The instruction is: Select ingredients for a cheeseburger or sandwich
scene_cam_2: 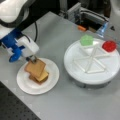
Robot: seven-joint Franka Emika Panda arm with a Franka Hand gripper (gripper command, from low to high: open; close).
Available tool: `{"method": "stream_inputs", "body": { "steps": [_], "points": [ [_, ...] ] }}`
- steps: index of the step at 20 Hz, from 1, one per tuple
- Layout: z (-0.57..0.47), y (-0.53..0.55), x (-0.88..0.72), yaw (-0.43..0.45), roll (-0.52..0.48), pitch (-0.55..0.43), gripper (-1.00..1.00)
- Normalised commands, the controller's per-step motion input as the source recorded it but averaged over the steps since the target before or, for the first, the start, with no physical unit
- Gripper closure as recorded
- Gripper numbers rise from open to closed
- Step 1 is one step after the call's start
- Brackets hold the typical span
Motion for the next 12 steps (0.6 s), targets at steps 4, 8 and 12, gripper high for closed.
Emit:
{"method": "stream_inputs", "body": {
  "steps": [4,8,12],
  "points": [
    [-0.14,-0.09,0.04,0.036,-0.079,0.090,1.00],
    [-0.13,-0.05,0.02,0.037,-0.063,0.046,1.00],
    [-0.13,0.02,-0.01,0.027,-0.053,0.004,1.00]
  ]
}}
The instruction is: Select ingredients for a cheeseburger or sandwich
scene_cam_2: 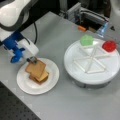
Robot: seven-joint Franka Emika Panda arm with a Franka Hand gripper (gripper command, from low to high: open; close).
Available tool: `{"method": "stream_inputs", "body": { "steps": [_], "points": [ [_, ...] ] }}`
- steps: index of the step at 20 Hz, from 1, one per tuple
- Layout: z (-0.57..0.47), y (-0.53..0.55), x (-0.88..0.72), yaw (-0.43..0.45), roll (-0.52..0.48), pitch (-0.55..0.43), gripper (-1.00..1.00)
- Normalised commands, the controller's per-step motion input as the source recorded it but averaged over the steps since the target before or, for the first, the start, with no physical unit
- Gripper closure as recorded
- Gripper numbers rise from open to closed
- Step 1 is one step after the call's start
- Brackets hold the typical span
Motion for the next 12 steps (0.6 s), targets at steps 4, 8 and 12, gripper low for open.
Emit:
{"method": "stream_inputs", "body": {
  "steps": [4,8,12],
  "points": [
    [-0.13,0.06,-0.07,0.008,-0.048,-0.039,1.00],
    [-0.12,0.08,-0.12,-0.008,-0.036,-0.082,1.00],
    [-0.12,0.09,-0.14,-0.042,-0.028,-0.125,1.00]
  ]
}}
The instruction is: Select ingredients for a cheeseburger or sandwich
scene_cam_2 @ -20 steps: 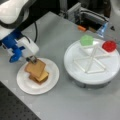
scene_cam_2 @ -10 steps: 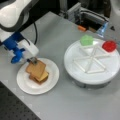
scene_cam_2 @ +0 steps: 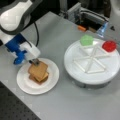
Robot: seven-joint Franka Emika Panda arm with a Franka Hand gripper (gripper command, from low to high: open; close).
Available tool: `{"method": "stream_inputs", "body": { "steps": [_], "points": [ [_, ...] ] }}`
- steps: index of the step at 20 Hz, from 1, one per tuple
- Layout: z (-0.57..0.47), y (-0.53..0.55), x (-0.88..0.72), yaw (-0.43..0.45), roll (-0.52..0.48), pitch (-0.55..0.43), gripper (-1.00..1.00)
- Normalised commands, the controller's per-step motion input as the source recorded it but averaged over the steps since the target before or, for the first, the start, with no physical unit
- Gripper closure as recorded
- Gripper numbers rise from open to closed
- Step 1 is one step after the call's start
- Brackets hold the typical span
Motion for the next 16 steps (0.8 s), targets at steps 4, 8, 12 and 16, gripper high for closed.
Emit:
{"method": "stream_inputs", "body": {
  "steps": [4,8,12,16],
  "points": [
    [-0.09,0.05,-0.15,-0.053,0.009,-0.163,1.00],
    [-0.05,0.02,-0.12,-0.059,0.044,-0.180,1.00],
    [-0.05,0.03,-0.09,-0.051,0.061,-0.188,1.00],
    [-0.07,0.09,-0.05,-0.048,0.083,-0.194,1.00]
  ]
}}
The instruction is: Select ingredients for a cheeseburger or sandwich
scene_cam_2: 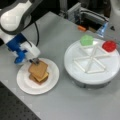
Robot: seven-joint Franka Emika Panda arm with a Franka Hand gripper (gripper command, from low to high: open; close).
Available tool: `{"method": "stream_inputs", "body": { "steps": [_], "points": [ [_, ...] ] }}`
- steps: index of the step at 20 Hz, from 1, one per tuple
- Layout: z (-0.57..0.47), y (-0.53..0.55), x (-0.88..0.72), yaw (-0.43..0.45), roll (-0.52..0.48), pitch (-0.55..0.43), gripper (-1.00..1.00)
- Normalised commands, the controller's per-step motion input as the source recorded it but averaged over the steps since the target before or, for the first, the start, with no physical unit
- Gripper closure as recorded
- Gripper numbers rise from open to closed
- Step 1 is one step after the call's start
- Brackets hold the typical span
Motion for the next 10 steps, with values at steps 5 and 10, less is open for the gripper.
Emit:
{"method": "stream_inputs", "body": {
  "steps": [5,10],
  "points": [
    [-0.06,0.14,-0.04,-0.065,0.094,-0.191,1.00],
    [-0.06,0.15,-0.07,-0.078,0.087,-0.193,1.00]
  ]
}}
